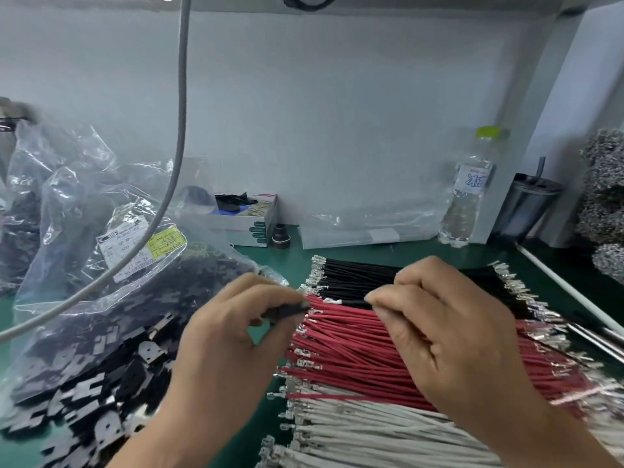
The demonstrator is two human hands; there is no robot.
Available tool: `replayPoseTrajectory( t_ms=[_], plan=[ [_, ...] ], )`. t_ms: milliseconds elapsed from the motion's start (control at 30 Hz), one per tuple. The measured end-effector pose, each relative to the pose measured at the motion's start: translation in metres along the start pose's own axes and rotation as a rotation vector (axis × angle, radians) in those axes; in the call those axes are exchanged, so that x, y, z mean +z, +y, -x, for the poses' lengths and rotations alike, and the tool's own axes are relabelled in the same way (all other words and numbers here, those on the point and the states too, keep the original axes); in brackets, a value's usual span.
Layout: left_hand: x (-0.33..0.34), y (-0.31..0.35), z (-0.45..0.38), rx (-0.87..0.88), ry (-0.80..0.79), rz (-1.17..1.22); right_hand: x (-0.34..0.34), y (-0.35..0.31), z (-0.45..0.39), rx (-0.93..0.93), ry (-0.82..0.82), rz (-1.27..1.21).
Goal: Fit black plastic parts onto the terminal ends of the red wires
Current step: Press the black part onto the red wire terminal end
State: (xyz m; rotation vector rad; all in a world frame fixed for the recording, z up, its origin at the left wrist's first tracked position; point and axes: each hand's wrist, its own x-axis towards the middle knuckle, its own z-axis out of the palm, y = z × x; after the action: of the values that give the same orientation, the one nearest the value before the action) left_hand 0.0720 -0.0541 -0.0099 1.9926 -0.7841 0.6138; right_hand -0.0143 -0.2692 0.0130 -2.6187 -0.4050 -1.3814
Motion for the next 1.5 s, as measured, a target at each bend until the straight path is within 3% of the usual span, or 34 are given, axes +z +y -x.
replayPoseTrajectory(
  t_ms=[133,367,600,767,967,1167,1300,1500],
  plan=[
    [0.006,0.013,0.007,-0.003,-0.028,0.117,-0.001,-0.001,0.005,0.063,-0.014,-0.104],
    [0.004,0.010,0.010,-0.175,-0.048,0.434,-0.002,0.002,0.007,0.108,-0.063,-0.162],
    [0.006,0.007,0.011,-0.113,-0.073,0.391,-0.006,0.002,0.006,0.014,-0.210,-0.093],
    [0.002,0.008,0.009,-0.092,-0.110,0.364,-0.005,-0.001,0.004,0.019,-0.206,-0.090],
    [0.002,0.008,0.010,-0.288,-0.280,0.751,-0.007,0.002,0.004,0.092,-0.240,-0.213],
    [0.003,0.010,0.013,-0.077,-0.157,0.291,0.003,-0.012,0.006,-0.016,-0.248,-0.071],
    [0.008,0.013,0.013,-0.131,-0.131,0.391,0.002,-0.005,0.006,0.072,-0.194,-0.145],
    [0.002,0.014,0.013,-0.137,-0.132,0.364,0.011,-0.017,0.006,0.041,-0.187,-0.148]
  ],
)
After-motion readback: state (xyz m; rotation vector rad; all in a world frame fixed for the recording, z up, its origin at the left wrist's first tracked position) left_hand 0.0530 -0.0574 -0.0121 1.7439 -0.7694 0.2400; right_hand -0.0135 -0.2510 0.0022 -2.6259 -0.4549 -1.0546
